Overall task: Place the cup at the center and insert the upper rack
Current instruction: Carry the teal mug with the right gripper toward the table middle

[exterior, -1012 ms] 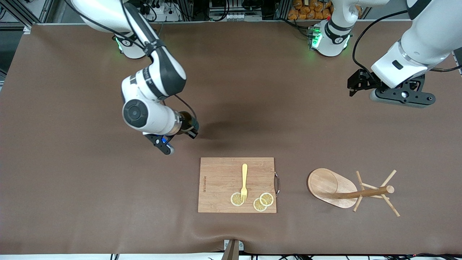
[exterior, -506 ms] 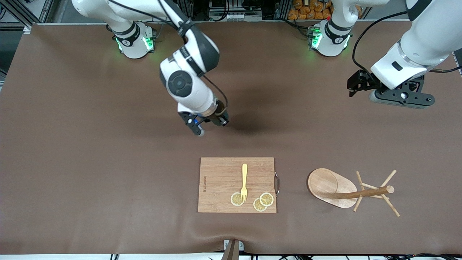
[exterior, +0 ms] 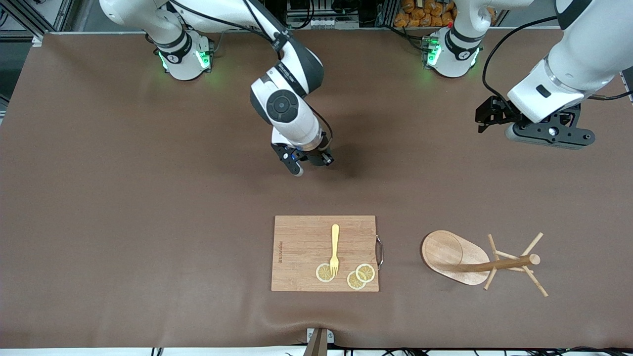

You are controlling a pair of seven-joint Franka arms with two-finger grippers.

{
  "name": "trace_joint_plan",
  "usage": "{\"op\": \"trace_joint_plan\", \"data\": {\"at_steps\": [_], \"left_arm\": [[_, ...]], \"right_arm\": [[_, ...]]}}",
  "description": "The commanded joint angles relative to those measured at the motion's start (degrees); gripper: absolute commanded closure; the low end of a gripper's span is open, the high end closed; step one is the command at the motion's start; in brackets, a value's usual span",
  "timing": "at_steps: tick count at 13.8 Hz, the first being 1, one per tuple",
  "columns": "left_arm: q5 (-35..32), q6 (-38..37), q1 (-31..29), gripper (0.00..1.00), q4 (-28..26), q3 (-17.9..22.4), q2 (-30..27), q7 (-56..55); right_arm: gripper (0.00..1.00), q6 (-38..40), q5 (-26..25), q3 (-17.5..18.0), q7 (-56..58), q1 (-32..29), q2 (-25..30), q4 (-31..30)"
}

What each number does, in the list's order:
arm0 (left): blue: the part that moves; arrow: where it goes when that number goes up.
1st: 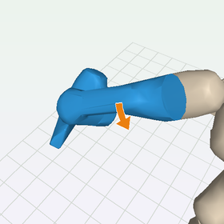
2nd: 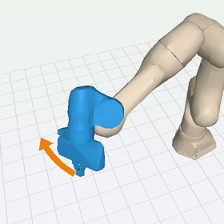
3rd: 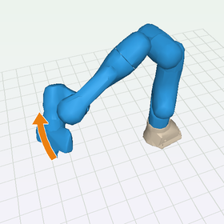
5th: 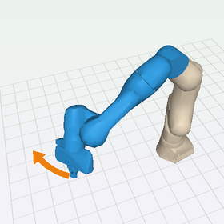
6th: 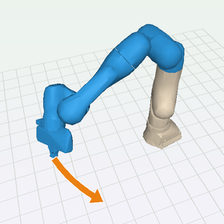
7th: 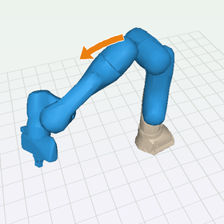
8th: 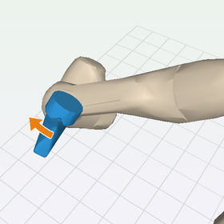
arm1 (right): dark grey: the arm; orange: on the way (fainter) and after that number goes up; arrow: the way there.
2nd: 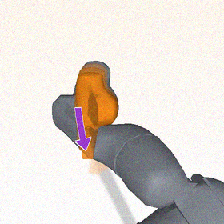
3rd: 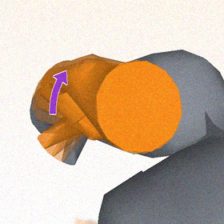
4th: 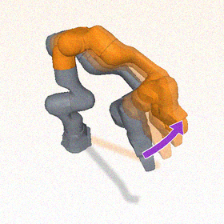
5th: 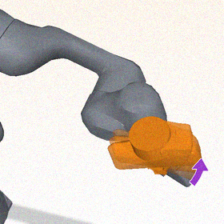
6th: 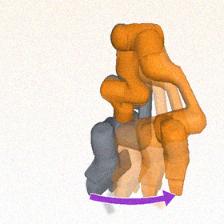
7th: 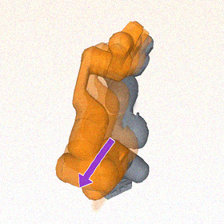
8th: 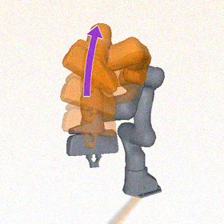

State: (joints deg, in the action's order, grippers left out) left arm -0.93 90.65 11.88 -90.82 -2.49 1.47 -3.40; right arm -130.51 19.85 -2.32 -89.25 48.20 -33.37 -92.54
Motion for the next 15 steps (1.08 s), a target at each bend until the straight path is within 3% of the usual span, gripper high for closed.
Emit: {"op": "trace_joint_plan", "data": {"at_steps": [1,7,15], "left_arm": [[-0.31,0.32,-0.19,0.00,-0.05,-0.24,0.02,-0.82],[-0.22,0.32,0.34,0.00,-0.14,-0.24,0.11,-0.90],[-0.22,0.67,0.25,0.00,-0.14,-0.32,0.38,-1.52]], "right_arm": [[1.00,-3.87,-1.65,-0.76,-6.71,2.78,-3.18,1.31],[1.00,-3.53,-3.59,-0.76,-12.70,4.45,-6.17,5.78],[1.00,-3.26,-5.70,-0.76,-14.64,5.06,-7.14,5.88]]}}
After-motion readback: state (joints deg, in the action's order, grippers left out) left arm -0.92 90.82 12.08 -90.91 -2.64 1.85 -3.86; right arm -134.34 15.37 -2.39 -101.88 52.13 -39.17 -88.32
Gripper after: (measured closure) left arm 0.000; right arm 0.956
